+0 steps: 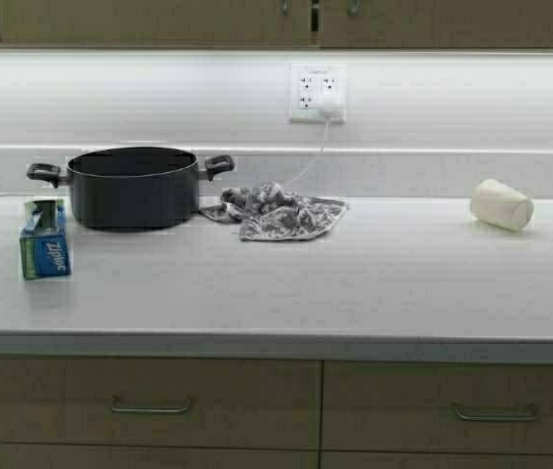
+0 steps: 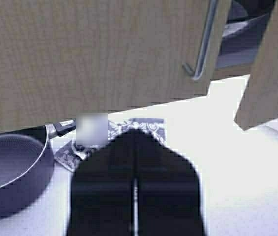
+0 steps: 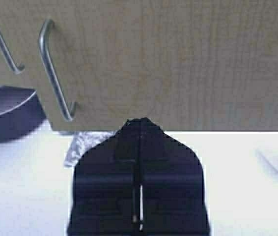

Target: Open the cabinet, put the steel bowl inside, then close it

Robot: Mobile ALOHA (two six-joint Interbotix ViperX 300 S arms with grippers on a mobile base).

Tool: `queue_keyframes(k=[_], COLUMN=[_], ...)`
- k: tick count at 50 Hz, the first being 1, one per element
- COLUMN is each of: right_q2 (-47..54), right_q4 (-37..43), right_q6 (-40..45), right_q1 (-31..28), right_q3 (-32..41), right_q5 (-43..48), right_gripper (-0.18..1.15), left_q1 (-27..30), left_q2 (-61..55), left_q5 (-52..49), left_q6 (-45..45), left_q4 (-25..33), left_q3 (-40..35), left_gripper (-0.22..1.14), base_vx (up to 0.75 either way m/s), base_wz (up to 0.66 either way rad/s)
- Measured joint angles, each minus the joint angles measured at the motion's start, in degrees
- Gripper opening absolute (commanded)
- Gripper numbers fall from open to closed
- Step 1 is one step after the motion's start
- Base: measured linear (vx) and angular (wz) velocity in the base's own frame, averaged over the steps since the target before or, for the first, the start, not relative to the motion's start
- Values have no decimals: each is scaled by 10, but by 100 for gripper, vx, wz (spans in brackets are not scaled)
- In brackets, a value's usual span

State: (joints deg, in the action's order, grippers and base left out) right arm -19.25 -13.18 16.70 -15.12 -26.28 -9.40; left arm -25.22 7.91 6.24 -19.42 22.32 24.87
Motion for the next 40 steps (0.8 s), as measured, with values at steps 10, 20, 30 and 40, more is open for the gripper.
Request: queue_keyframes(k=[10,20,30,40], right_q2=[0,0,0,-1], right_q4=[-1,0,0,0], right_q6=[0,0,0,0], right_q1=[1,0,0,0], right_q3=[1,1,1,1], right_q5=[1,0,1,1], right_gripper=[6,6,6,6], left_q1=[0,-1,0,0], left_q2=[1,5,6,7], left_q5=[2,1,1,2], left_q6=[0,0,0,0], left_q4=[0,0,0,0], left_q3=[2,3,4,4], left_gripper=[4,4,4,4], base_vx=[0,0,0,0], base_wz=[0,0,0,0])
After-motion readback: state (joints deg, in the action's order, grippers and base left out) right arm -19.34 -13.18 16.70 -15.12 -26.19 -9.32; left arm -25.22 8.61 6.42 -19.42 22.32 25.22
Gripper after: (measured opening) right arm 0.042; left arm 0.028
